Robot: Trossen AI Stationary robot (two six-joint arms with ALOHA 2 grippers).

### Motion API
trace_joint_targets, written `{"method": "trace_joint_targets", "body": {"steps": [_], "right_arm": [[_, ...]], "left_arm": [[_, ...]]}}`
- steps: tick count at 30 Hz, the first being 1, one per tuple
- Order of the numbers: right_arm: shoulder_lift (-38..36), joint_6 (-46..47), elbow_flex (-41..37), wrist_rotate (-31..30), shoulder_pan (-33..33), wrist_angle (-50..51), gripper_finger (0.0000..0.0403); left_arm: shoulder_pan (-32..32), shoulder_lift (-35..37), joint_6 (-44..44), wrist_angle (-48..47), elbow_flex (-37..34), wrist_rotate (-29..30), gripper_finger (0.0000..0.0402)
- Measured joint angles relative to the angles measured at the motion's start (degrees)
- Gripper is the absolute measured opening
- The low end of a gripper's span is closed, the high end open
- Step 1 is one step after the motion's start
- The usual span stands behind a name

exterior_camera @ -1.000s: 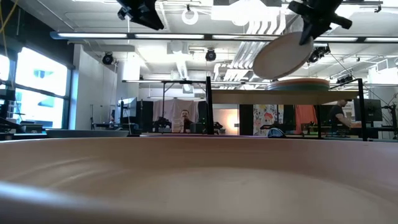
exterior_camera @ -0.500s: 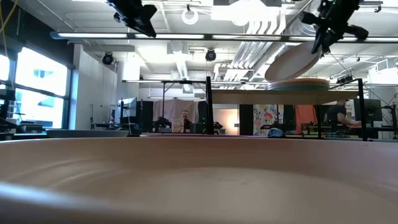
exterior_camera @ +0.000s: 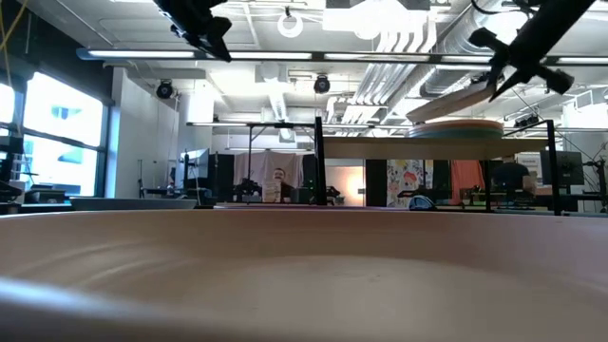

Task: Place and stack plates onto a shelf
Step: Stack the gray plate on top of the light orange plate on the shelf

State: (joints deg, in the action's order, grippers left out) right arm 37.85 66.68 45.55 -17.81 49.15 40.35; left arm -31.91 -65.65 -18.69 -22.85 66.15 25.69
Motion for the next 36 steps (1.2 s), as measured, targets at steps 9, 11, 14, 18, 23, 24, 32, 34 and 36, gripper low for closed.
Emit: {"method": "trace_joint_targets", "body": {"steps": [9,11,14,18,23,24,32,34,36], "right_arm": [[-1.52,8.23,-5.01,-0.65,-1.27,-6.19,0.0016],[-1.54,10.11,-5.12,-0.63,-1.28,-6.26,0.0016],[-1.54,12.32,-5.14,-0.65,-1.27,-6.06,0.0016],[-1.51,14.46,-5.14,-0.58,-1.29,-4.86,0.0016],[-1.31,15.82,-5.14,-0.13,-1.29,-1.69,0.0016],[-1.08,15.84,-5.14,0.03,-1.29,-1.65,0.0016],[2.43,15.63,-5.14,1.63,-1.29,-1.72,0.0016],[3.06,15.55,-5.14,1.56,-1.29,-1.61,0.0016],[3.08,15.40,-5.14,1.56,-1.29,-1.61,0.0016]], "left_arm": [[-2.40,0.00,-0.03,-0.02,0.00,-0.12,0.0106],[-2.77,0.00,-0.03,0.00,0.00,-0.12,0.0106],[-3.36,0.00,-0.03,-0.02,0.00,-0.13,0.0106],[-4.03,0.00,-0.01,-0.02,0.00,-1.06,0.0106],[-4.77,0.00,-0.01,-0.02,0.00,-3.20,0.0103],[-4.91,0.00,-0.01,-0.02,0.00,-3.26,0.0103],[-5.65,0.00,-0.01,-0.04,0.00,-3.28,0.0101],[-5.65,0.00,-0.01,-0.04,0.00,-3.28,0.0101],[-5.63,0.00,-0.01,-0.19,0.00,-3.28,0.0101]]}}
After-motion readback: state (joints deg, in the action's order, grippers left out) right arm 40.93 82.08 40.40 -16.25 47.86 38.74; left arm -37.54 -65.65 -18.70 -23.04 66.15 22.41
